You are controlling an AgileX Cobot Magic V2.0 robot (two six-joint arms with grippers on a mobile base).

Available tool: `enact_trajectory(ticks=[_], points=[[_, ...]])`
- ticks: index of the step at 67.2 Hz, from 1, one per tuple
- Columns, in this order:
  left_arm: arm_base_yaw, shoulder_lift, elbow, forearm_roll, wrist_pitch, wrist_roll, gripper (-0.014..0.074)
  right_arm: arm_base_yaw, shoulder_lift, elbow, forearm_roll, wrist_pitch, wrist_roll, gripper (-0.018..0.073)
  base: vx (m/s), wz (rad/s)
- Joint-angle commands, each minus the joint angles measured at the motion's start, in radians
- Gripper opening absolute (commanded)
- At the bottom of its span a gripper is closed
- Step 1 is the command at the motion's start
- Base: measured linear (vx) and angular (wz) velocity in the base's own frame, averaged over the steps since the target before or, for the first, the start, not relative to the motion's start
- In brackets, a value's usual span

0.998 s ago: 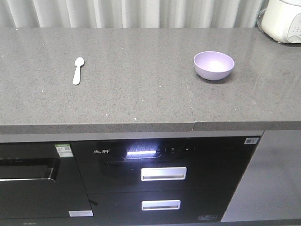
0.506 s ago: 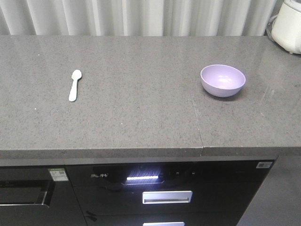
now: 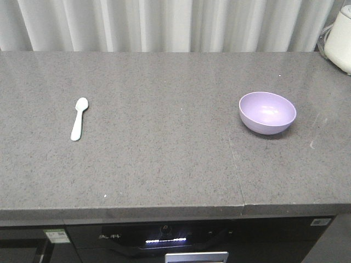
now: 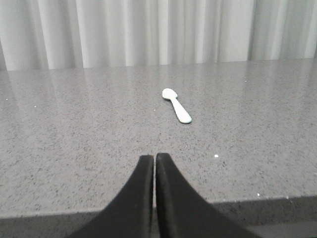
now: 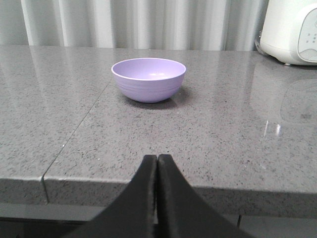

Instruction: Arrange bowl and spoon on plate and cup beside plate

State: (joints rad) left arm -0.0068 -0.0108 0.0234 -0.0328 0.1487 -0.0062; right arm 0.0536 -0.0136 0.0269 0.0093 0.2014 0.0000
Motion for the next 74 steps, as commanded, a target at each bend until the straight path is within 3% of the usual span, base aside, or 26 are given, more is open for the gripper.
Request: enact_trajectory(ticks=[1, 74], points=[[-0.006, -0.014, -0.02, -0.008, -0.076, -0.012, -0.0006, 0.001, -0.006, 0.01, -0.002, -0.071, 0.0, -0.0011, 0.12, -0.03], [-0.006, -0.014, -0.02, -0.008, -0.076, -0.012, -0.0006, 0.001, -0.006, 0.01, -0.002, -0.071, 0.0, -0.0011, 0.07, -0.01]])
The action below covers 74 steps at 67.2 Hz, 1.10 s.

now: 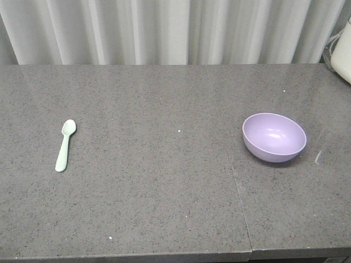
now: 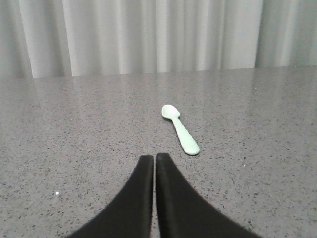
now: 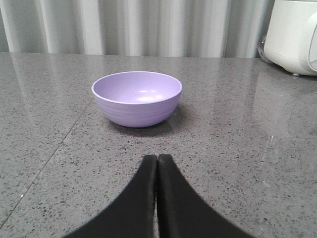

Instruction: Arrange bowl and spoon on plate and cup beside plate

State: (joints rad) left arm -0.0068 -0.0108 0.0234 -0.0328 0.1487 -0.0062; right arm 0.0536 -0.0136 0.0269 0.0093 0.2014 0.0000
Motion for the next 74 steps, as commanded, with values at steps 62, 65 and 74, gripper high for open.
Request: enact_trajectory(ticks=[62, 65, 74], points=[[-0.006, -0.014, -0.02, -0.008, -0.076, -0.012, -0.0006, 0.001, -0.006, 0.01, -0.002, -0.071, 0.0, -0.0011, 0.0, 0.0], [-0.006, -0.014, -0.02, -0.008, -0.076, -0.012, -0.0006, 0.001, -0.006, 0.01, -0.002, -0.071, 0.0, -0.0011, 0.0, 0.0], [-0.006, -0.014, -0.02, -0.008, -0.076, -0.012, -0.0006, 0.001, -0.006, 0.01, -0.002, -0.071, 0.0, -0.0011, 0.0, 0.0]])
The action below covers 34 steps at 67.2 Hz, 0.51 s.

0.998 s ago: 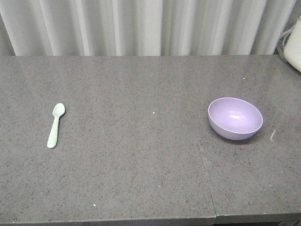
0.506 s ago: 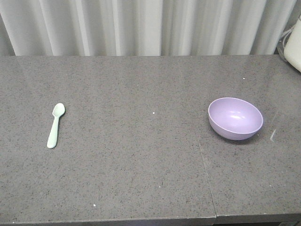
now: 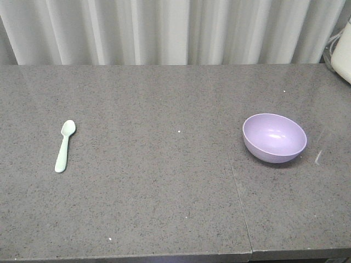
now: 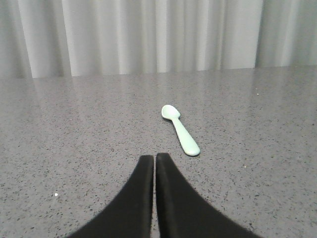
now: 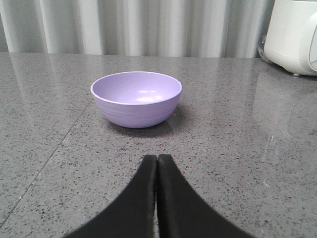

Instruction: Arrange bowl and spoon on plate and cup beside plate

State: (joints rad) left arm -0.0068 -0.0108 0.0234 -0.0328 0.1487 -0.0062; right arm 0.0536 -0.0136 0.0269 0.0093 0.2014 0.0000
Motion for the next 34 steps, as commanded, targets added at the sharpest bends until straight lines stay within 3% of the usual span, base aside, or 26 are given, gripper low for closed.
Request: enact_trajectory(ticks=[1, 26, 31, 34], points=[[-0.006, -0.014, -0.02, -0.008, -0.076, -0.012, -0.0006, 0.001, -0.006, 0.01, -0.002, -0.071, 0.0, -0.0011, 0.0, 0.0], [-0.006, -0.014, -0.024, -0.006, -0.143, -0.01, -0.0006, 0.001, -0.006, 0.01, -0.001, -0.144, 0.0, -0.0011, 0.0, 0.0], [-0.006, -0.014, -0.025, -0.011, -0.248, -0.017, -0.0006, 0.001, -0.006, 0.01, 0.012, -0.195, 0.005, -0.0011, 0.0, 0.0], [-0.006, -0.014, -0.03, -0.034, -0.382, -0.06, -0.0006, 0.001, -0.006, -0.002, 0.042, -0.293, 0.023, -0.0011, 0.0, 0.0]])
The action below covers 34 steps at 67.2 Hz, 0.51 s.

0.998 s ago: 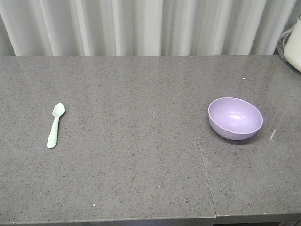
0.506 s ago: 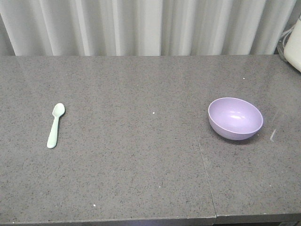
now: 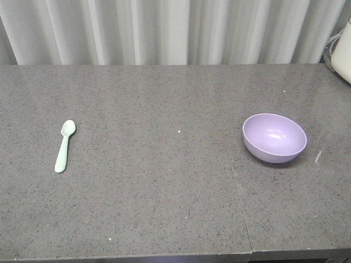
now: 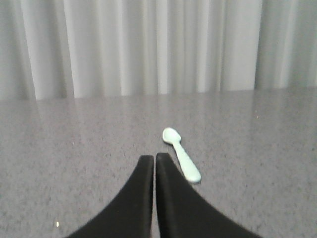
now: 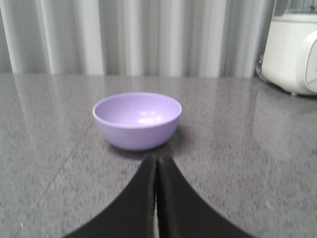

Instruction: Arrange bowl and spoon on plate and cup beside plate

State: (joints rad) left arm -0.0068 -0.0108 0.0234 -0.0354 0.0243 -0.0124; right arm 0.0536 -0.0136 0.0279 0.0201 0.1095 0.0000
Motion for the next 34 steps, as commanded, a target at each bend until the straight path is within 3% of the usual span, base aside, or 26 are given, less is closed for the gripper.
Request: enact_trajectory(ticks=[1, 9, 13, 22, 28, 34], points=[[-0.006, -0.014, -0.033, -0.038, -0.299, -0.068, -0.0006, 0.001, -0.006, -0.009, 0.043, -0.251, 0.033, -0.0011, 0.0, 0.0], [-0.006, 0.013, -0.116, -0.06, -0.587, -0.108, -0.0006, 0.001, 0.02, -0.147, 0.06, -0.489, 0.029, -0.0011, 0.0, 0.0], [-0.006, 0.072, -0.211, -0.062, -0.621, -0.107, -0.0006, 0.001, 0.088, -0.264, 0.059, -0.533, 0.023, -0.0011, 0.0, 0.0], [-0.006, 0.333, -0.539, -0.023, -0.48, -0.083, -0.0006, 0.001, 0.412, -0.628, -0.001, -0.411, -0.022, -0.0011, 0.0, 0.0], [-0.006, 0.548, -0.723, -0.024, -0.359, -0.091, -0.0006, 0.001, 0.629, -0.854, -0.005, -0.213, -0.008, -0.0011, 0.0, 0.0], [-0.006, 0.687, -0.83, -0.024, -0.239, -0.091, -0.0006, 0.001, 0.768, -0.974, -0.01, -0.073, -0.011, -0.0011, 0.0, 0.0]])
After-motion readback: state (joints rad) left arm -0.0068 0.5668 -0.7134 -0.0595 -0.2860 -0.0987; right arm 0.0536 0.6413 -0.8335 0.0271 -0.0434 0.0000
